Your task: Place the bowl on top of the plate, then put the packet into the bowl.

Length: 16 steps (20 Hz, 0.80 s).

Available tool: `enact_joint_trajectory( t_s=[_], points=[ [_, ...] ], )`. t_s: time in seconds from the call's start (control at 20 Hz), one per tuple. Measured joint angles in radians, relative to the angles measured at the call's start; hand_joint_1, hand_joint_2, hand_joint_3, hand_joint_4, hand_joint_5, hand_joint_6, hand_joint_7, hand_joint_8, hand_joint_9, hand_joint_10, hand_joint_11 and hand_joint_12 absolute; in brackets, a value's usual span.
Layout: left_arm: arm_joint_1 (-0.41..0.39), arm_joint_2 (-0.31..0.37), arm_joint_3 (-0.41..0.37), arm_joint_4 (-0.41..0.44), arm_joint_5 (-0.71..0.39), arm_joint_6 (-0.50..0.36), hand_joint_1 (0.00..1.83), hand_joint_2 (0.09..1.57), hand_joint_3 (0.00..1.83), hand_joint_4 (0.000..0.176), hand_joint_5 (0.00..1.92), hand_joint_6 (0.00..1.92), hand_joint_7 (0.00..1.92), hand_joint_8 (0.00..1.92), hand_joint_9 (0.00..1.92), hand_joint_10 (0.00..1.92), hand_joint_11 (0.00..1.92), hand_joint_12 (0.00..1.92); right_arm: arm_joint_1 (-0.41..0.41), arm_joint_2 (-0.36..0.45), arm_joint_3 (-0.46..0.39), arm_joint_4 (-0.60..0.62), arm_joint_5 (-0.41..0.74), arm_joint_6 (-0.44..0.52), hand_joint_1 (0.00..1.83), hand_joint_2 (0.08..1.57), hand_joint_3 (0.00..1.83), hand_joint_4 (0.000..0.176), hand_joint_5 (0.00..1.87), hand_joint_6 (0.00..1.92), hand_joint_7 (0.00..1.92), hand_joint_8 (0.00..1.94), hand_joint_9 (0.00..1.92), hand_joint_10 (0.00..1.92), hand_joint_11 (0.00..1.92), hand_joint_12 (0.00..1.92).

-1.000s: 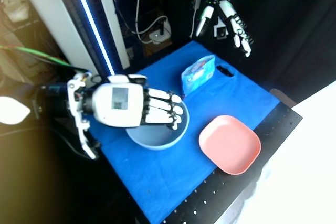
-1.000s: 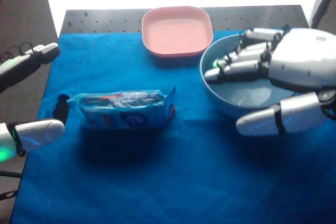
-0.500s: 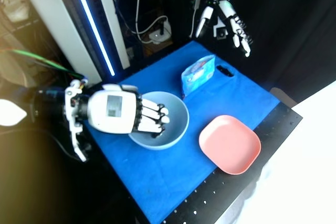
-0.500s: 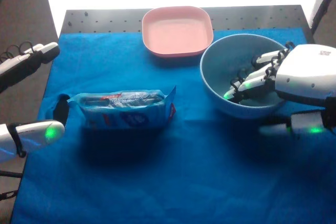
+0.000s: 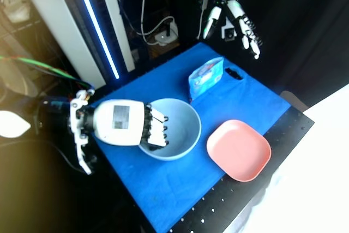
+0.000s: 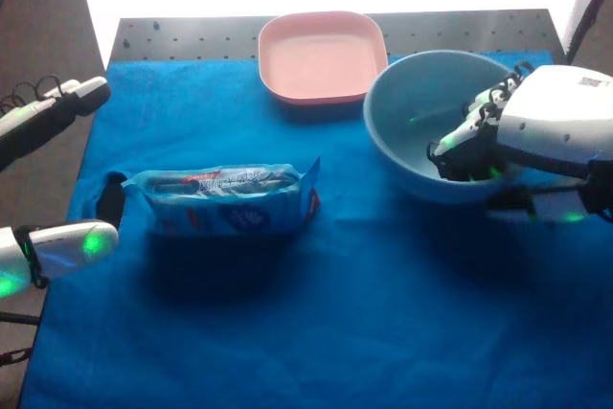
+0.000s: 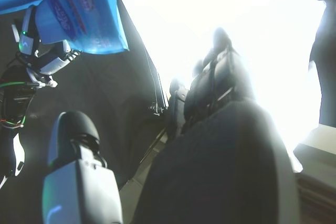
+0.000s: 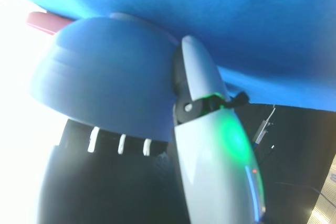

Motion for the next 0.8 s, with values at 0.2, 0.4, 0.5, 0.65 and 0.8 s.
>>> enact_joint_trajectory(
  t_s=[0.2,0.4,0.5,0.65,0.8],
  points=[
    [0.005,-0.005,0.0,-0.004,0.0,0.0,0.62,1.0,0.0,0.128,0.14,0.0,0.01,0.0,0.0,0.0,0.0,0.21,-0.001,-0.005,0.0,-0.001,-0.036,-0.002,0.93,0.97,0.95,0.0,0.62,1.92,1.21,1.94,1.35,1.92,1.36,1.92],
    [0.005,-0.005,0.0,-0.003,0.0,0.0,0.57,1.0,0.0,0.115,0.13,0.0,0.04,0.0,0.02,0.0,0.0,0.37,0.0,-0.005,0.0,0.0,-0.043,-0.001,1.12,0.79,1.23,0.0,0.65,1.92,0.91,1.94,1.38,1.92,1.42,1.92],
    [0.005,-0.006,0.0,-0.005,0.0,0.0,0.58,1.0,0.0,0.121,0.13,0.0,0.03,0.0,0.02,0.0,0.0,0.37,0.001,-0.005,0.0,0.001,-0.043,-0.001,1.13,0.76,1.28,0.0,0.68,1.92,0.92,1.94,1.41,1.92,1.47,1.92],
    [0.005,-0.006,0.0,-0.005,0.0,0.0,0.58,0.99,0.0,0.101,0.13,0.0,0.04,0.0,0.02,0.0,0.0,0.34,0.026,-0.005,0.0,-0.006,-0.048,-0.001,1.11,0.8,1.22,0.0,0.67,1.91,0.87,1.94,1.34,1.92,1.4,1.92],
    [0.005,-0.006,0.0,-0.005,0.0,0.0,0.59,0.98,0.0,0.116,0.15,0.0,0.05,0.0,0.02,0.0,0.0,0.36,0.072,0.009,-0.014,-0.007,-0.01,-0.001,0.97,0.87,1.11,0.0,0.7,1.92,1.29,1.94,1.45,1.92,1.5,1.92]
  ],
)
